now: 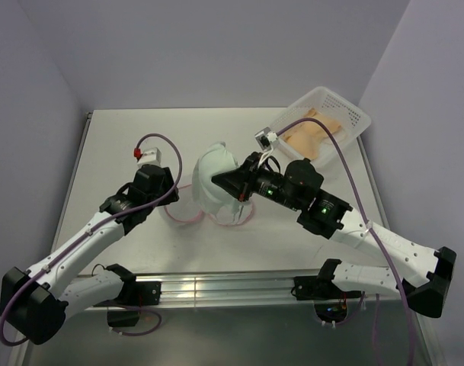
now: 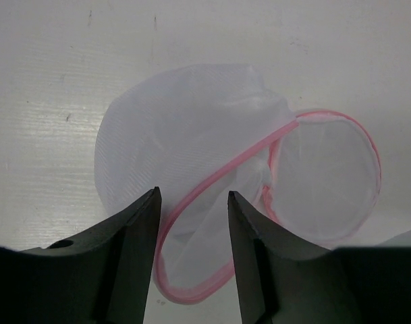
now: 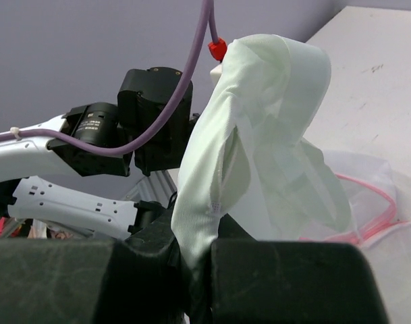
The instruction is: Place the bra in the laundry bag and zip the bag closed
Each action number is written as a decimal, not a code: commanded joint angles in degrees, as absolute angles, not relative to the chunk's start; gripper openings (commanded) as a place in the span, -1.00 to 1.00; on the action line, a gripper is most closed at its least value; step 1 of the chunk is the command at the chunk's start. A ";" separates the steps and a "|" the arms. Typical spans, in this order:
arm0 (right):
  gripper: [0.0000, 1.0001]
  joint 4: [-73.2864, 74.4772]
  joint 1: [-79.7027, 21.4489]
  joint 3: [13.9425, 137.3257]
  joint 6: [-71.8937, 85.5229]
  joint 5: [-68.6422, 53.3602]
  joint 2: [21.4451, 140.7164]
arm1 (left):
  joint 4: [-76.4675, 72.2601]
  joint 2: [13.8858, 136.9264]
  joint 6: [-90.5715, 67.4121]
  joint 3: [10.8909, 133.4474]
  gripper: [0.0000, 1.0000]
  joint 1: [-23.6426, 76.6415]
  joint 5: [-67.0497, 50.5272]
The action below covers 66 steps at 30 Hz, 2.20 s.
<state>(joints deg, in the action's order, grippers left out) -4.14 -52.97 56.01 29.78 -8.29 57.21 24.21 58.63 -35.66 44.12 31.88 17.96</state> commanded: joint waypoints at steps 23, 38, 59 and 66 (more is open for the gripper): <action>-1.00 -29.69 -52.65 47.03 44.11 7.72 64.32 | -1.39 48.43 -49.65 29.80 -1.00 31.64 10.29; -1.00 -47.29 -53.88 40.52 53.52 2.64 80.40 | -7.64 42.01 -54.05 23.38 -1.00 31.55 12.31; -1.00 -34.55 -57.13 49.48 48.78 -6.24 99.22 | -15.89 44.91 -53.88 21.36 -1.00 31.55 5.98; -1.00 -32.35 -56.34 51.33 49.92 -2.82 96.51 | -16.71 45.80 -55.37 19.60 -1.00 31.64 2.02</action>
<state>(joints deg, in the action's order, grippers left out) -32.88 -56.69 48.77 50.02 -5.10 99.31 -13.43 46.78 -54.52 19.86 31.79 4.75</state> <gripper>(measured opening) 0.100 0.014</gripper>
